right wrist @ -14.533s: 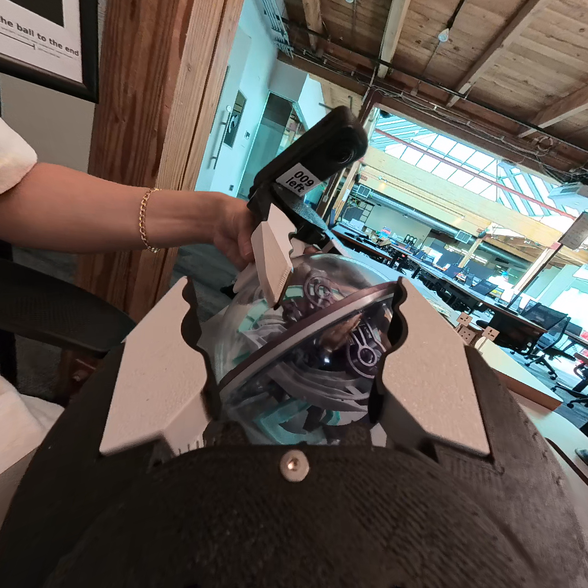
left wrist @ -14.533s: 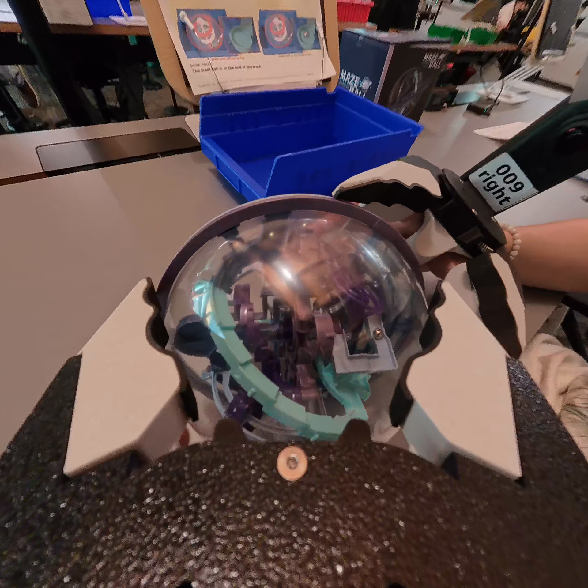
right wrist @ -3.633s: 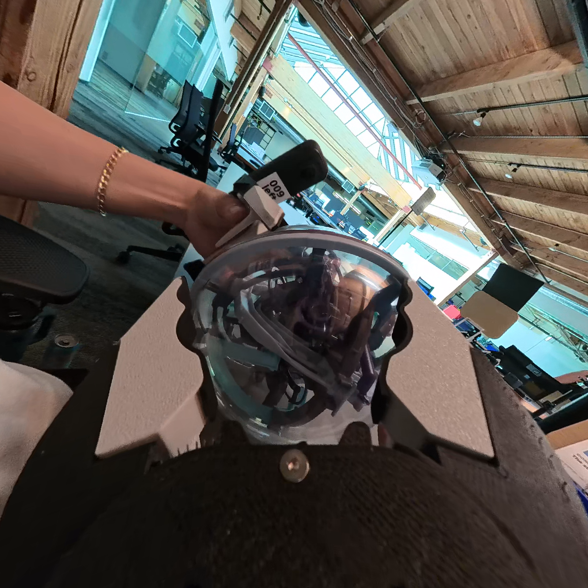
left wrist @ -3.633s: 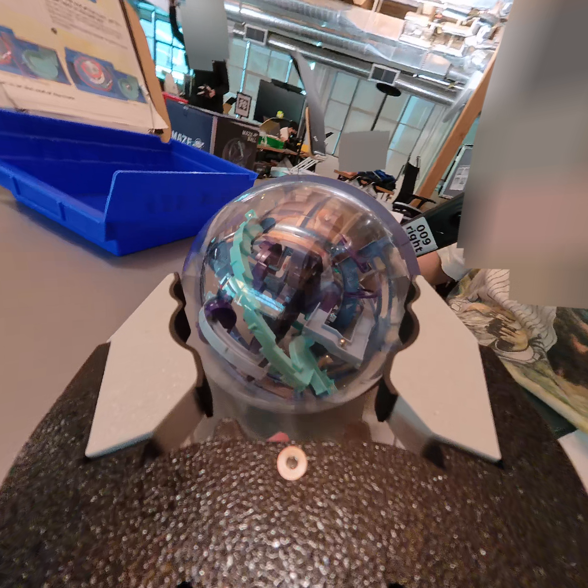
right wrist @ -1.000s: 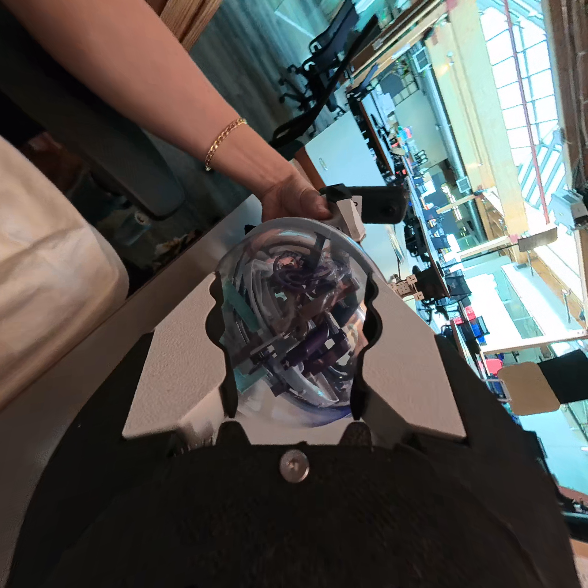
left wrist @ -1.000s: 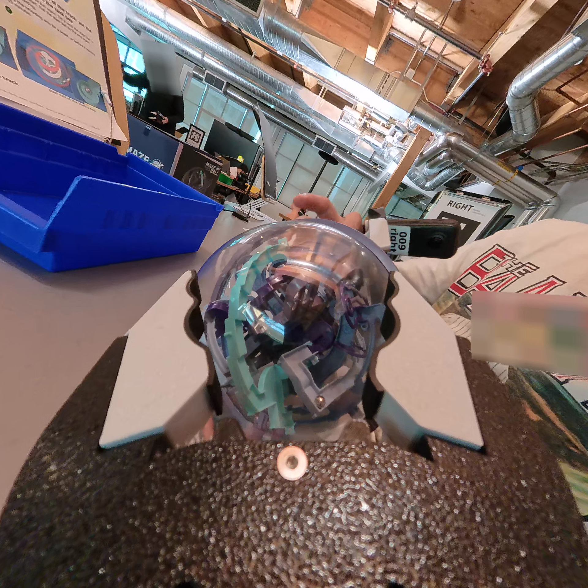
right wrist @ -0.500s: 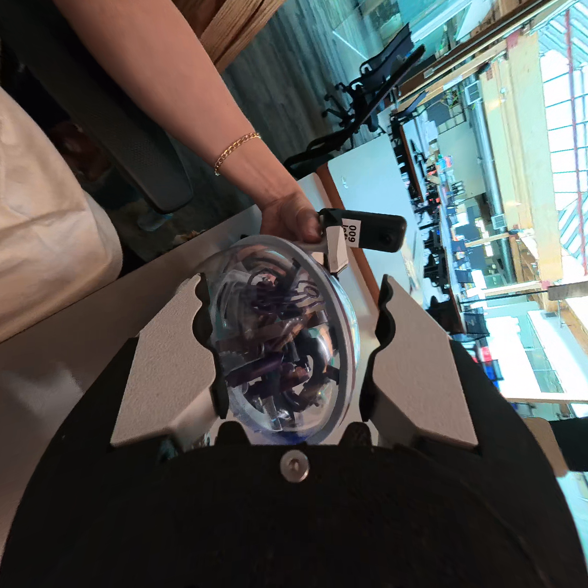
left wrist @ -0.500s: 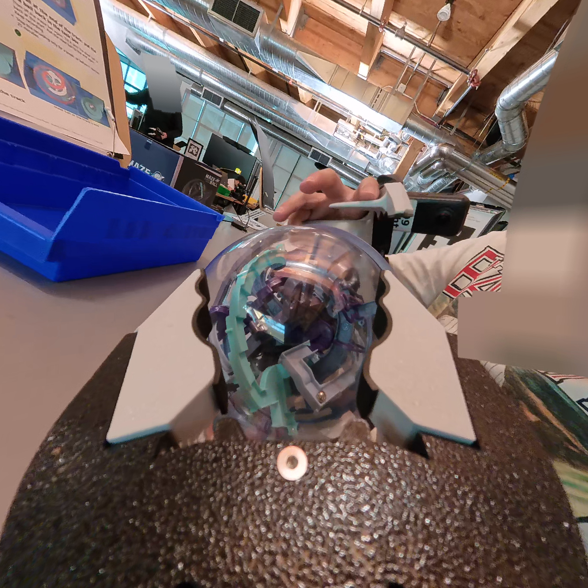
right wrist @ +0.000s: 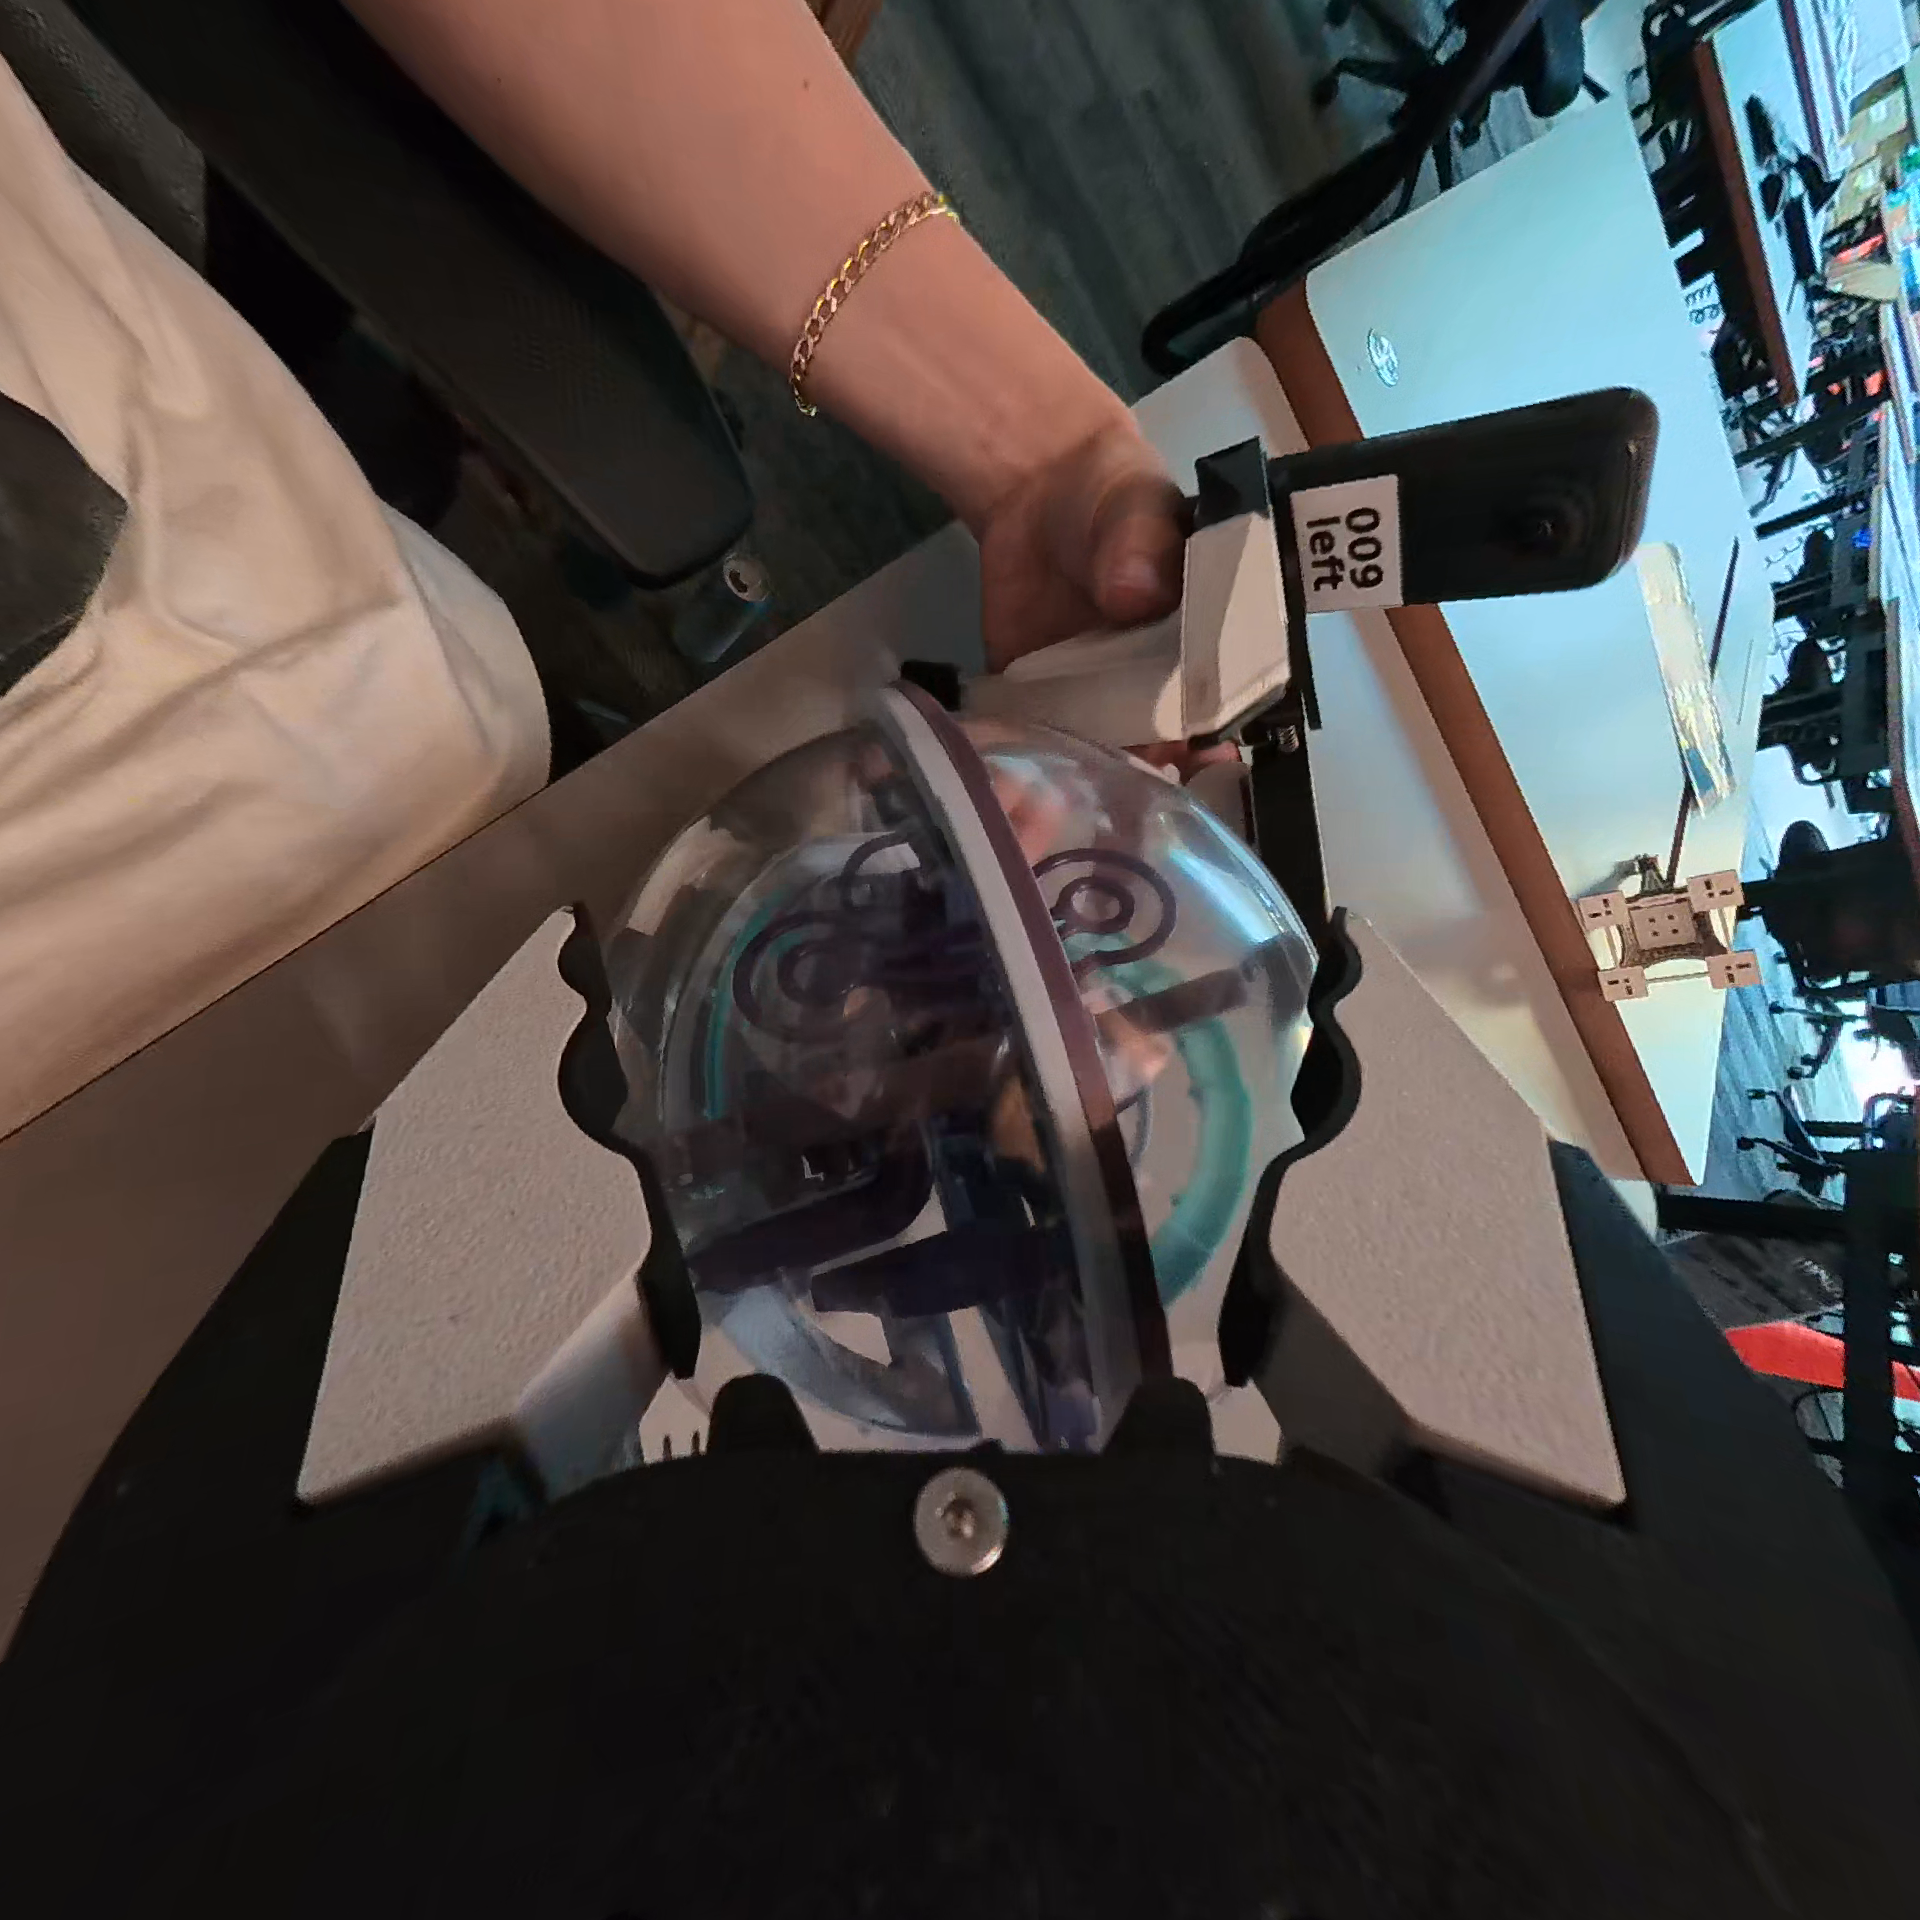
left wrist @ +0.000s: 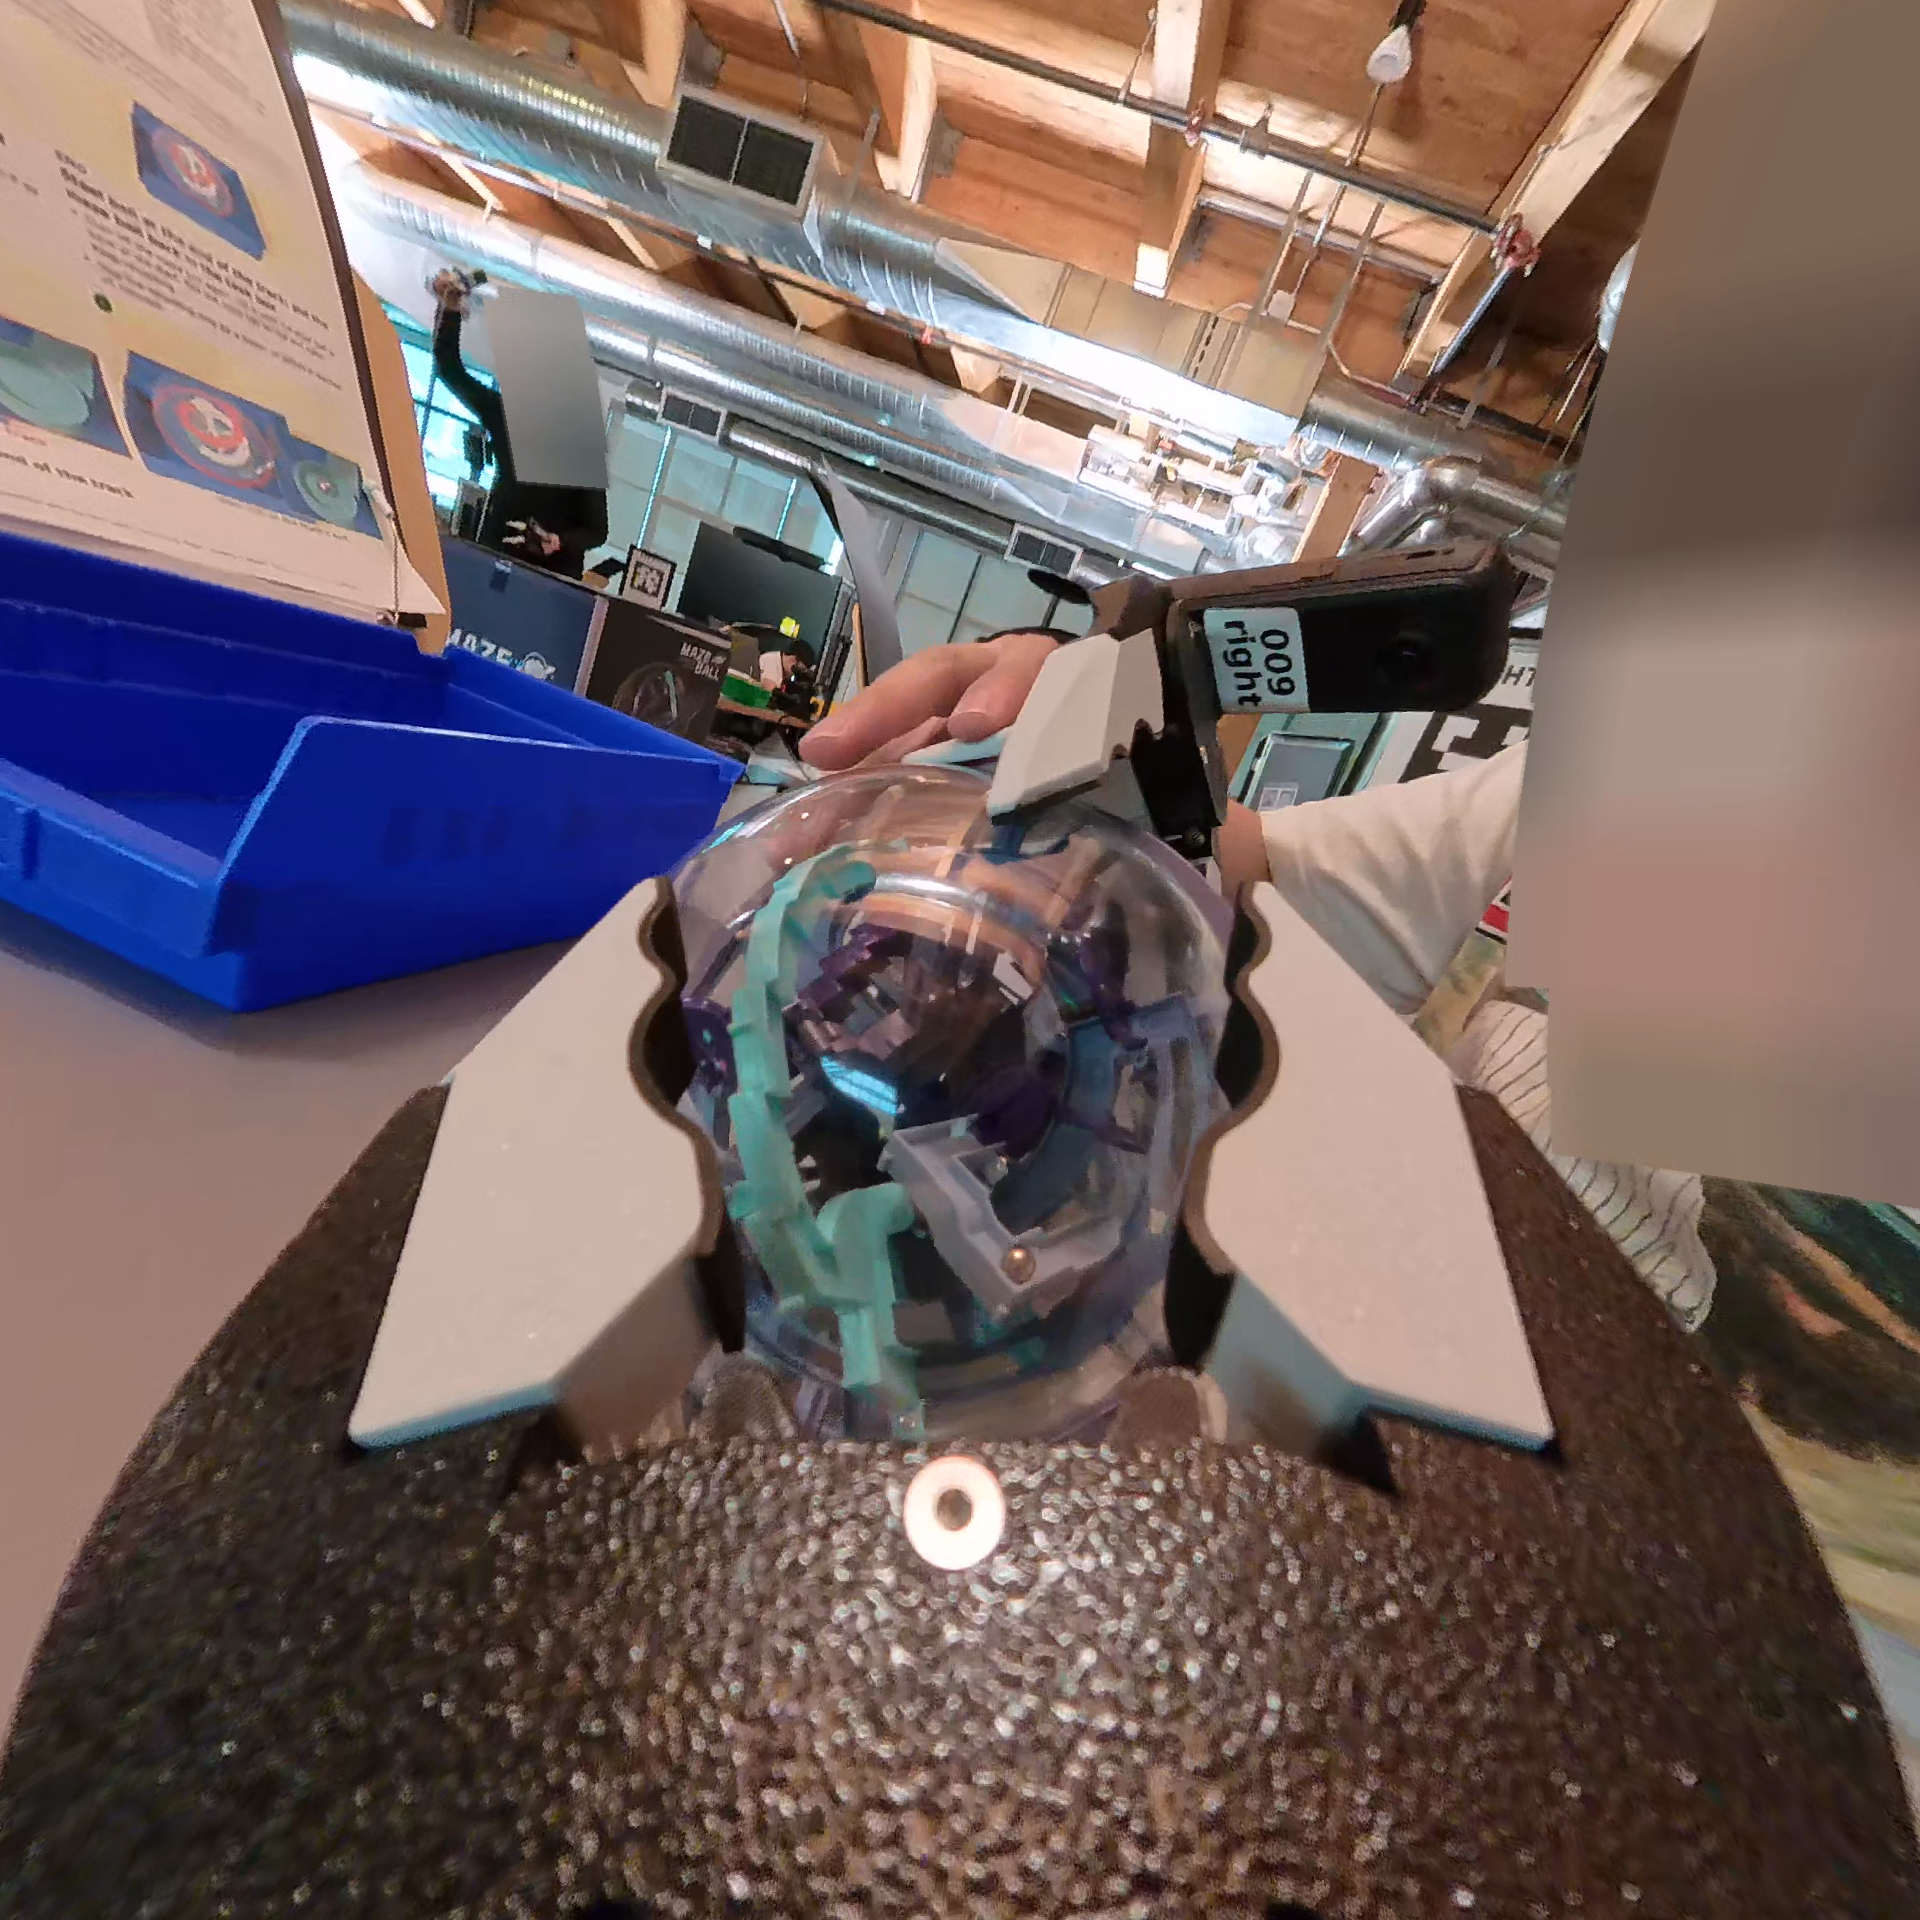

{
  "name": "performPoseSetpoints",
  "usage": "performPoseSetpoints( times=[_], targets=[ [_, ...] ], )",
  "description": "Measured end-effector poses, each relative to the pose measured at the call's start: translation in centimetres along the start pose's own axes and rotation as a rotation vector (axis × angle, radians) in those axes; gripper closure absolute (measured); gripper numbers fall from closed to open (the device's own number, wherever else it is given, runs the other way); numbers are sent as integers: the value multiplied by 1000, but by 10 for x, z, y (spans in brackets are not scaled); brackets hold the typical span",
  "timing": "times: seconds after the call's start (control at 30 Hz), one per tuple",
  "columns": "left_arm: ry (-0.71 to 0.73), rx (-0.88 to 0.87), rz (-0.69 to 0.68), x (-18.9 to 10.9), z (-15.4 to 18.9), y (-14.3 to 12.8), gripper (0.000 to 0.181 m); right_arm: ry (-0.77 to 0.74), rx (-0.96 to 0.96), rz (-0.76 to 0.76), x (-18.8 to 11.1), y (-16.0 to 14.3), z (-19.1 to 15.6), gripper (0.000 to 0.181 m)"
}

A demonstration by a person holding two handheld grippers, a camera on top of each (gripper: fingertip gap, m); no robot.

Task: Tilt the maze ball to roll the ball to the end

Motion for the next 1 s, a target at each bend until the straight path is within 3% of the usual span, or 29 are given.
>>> performPoseSetpoints(
  times=[0.23,0.3,0.47,0.57,0.67,0.77,0.83,1.0],
  targets=[
    [47,85,58,-21,10,9,71,54,26,-13,1,-2,8,50],
    [113,163,-14,-27,18,9,67,77,38,-18,0,-2,12,50],
    [371,270,-342,-34,37,-6,49,126,70,-26,1,-2,21,51],
    [420,196,-455,-25,47,-30,51,139,76,-20,2,-4,23,50],
    [568,157,-581,-6,42,-54,51,153,65,-22,4,-5,19,45],
    [606,132,-580,12,41,-57,51,136,67,-27,8,-8,16,37],
    [611,101,-593,20,39,-58,39,127,92,-14,9,-9,17,36],
    [623,41,-610,25,33,-55,31,121,104,15,11,-10,18,35]
  ],
)
Point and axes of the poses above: each gripper's, where its closed fingertips meet, x out along the fingers, y out of its top, z = x × y across the jaws, the point moved 9 cm from there along -x, back along the fingers, and after that the axes turned 13 degrees about -z, right-handed, at the moved point
